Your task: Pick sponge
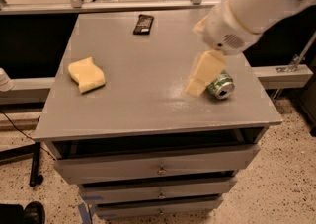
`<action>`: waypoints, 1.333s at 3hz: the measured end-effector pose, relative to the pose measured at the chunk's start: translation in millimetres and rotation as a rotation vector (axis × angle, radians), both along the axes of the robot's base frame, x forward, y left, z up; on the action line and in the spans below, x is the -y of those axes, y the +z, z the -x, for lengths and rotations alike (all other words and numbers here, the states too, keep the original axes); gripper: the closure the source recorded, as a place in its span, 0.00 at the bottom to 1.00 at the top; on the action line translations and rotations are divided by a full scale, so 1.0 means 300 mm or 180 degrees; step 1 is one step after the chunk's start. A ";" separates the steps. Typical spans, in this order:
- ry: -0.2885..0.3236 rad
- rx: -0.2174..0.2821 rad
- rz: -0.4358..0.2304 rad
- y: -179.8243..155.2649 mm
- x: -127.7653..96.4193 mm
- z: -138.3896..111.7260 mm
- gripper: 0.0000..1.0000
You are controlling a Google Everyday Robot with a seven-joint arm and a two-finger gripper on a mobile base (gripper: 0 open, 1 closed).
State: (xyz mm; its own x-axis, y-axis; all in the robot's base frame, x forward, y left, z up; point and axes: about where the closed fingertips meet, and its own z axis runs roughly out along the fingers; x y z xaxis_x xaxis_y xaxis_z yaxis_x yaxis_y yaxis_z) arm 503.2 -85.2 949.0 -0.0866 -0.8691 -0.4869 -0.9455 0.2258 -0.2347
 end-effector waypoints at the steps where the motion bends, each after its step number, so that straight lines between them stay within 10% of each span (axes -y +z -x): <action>1: 0.0137 0.0008 -0.0415 -0.003 -0.277 -0.065 0.00; 4: 0.0006 0.0045 -0.0809 -0.034 -0.380 -0.107 0.00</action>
Offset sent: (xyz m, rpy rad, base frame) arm 0.0180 0.0754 -0.0012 0.1181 -0.0039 0.0412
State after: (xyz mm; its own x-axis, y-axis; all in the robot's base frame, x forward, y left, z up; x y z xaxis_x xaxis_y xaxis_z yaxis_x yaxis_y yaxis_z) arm 535.4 28.7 938.8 -0.0767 -0.7188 -0.6910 -0.9429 0.2775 -0.1840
